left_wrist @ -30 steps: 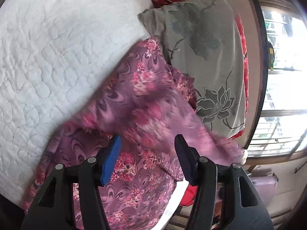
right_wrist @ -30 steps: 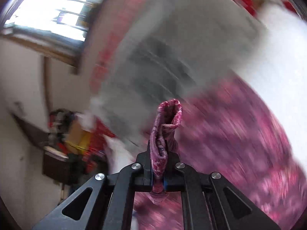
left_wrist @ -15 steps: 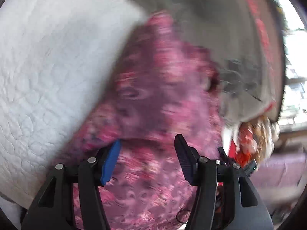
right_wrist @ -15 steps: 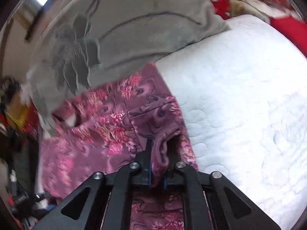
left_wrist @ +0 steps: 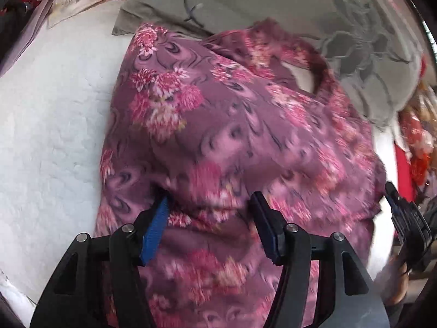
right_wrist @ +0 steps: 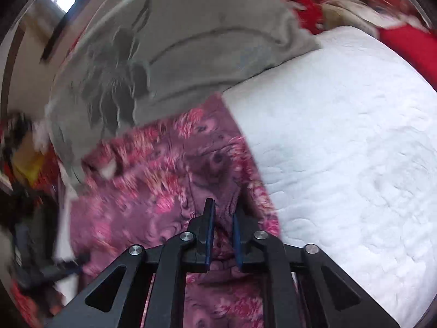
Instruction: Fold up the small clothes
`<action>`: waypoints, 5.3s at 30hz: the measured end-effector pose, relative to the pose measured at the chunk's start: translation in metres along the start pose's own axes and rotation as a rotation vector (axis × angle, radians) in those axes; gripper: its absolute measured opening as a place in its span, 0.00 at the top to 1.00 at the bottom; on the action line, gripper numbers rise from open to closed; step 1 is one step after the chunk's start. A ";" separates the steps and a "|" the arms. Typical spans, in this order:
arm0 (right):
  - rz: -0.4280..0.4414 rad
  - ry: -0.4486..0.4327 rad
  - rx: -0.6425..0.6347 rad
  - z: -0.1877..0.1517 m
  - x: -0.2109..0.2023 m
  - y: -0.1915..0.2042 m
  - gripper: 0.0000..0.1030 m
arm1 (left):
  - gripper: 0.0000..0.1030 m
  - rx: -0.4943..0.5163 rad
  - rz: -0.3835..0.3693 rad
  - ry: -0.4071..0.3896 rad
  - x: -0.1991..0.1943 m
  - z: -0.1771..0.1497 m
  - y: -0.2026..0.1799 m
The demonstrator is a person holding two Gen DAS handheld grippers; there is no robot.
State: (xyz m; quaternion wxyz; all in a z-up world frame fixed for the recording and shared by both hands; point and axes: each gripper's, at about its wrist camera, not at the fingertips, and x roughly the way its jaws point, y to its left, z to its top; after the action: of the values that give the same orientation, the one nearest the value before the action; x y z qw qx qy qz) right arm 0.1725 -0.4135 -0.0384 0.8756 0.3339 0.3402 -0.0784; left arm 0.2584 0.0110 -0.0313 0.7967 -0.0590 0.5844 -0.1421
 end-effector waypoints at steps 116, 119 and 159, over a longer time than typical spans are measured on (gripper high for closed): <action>0.364 -0.098 0.487 0.085 0.027 -0.048 0.73 | 0.81 -0.541 -0.737 -0.039 -0.006 0.113 0.149; 0.296 -0.080 0.414 0.084 0.016 -0.047 0.71 | 0.66 -0.565 -0.723 -0.086 -0.019 0.113 0.161; 0.031 -0.008 0.278 0.069 0.038 -0.056 0.33 | 0.44 -0.198 -0.385 -0.021 0.004 0.114 0.111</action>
State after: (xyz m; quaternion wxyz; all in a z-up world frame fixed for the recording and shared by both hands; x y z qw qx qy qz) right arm 0.2185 -0.4965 -0.0553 0.8232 0.4569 0.3176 -0.1128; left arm 0.3851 0.1078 -0.0283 0.7513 -0.2491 0.5652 -0.2327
